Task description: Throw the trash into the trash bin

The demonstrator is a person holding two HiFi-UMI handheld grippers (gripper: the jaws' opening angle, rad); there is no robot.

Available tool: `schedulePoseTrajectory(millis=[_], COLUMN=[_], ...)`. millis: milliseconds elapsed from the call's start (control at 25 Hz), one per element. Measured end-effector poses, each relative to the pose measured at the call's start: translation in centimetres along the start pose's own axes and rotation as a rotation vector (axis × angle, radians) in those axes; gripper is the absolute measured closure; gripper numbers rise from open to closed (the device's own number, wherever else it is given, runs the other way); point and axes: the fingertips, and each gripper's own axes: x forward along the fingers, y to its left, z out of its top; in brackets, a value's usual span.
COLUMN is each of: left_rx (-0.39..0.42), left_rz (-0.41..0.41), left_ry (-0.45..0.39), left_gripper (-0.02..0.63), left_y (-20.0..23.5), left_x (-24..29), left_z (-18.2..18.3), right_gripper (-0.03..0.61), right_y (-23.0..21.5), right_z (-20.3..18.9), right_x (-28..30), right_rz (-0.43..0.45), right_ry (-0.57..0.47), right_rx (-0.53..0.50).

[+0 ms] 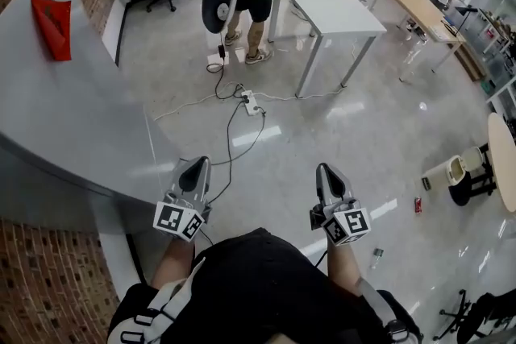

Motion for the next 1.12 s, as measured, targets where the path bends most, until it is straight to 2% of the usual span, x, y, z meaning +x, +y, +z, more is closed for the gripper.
schedulePoseTrajectory(millis=[240,560,760,920,1120], left_rx=[-0.004,-0.032,-0.066,-0.076,-0.080], left_rz=[-0.165,-0.319,-0.405,-0.480,-0.613], left_ry=[0.018,0.045,0.083,0.115,0.130], left_gripper=[0.613,0.612,0.612,0.613,0.613], left_y=[-2.3,-6.7,-8.6,-10.5,-14.5], left_x=[3.5,6.7,7.1,7.7,8.6], left_z=[-0.6,-1.9,-3.9,-5.2,-6.0], right_gripper=[0.574,0.574,0.574,0.574,0.574], right_y=[-2.1,-4.7,-3.3,-3.3,-2.6], right_z=[0.2,0.5,0.1,-0.5,-0.8], right_x=[-4.2,-11.0,-13.4,-16.1,-20.2], right_rz=[-0.172,-0.360,-0.401,-0.500,-0.606], right_ry=[-0.035,-0.053,-0.074,-0.067,-0.082], right_rx=[0.017,0.013,0.023,-0.009,-0.012])
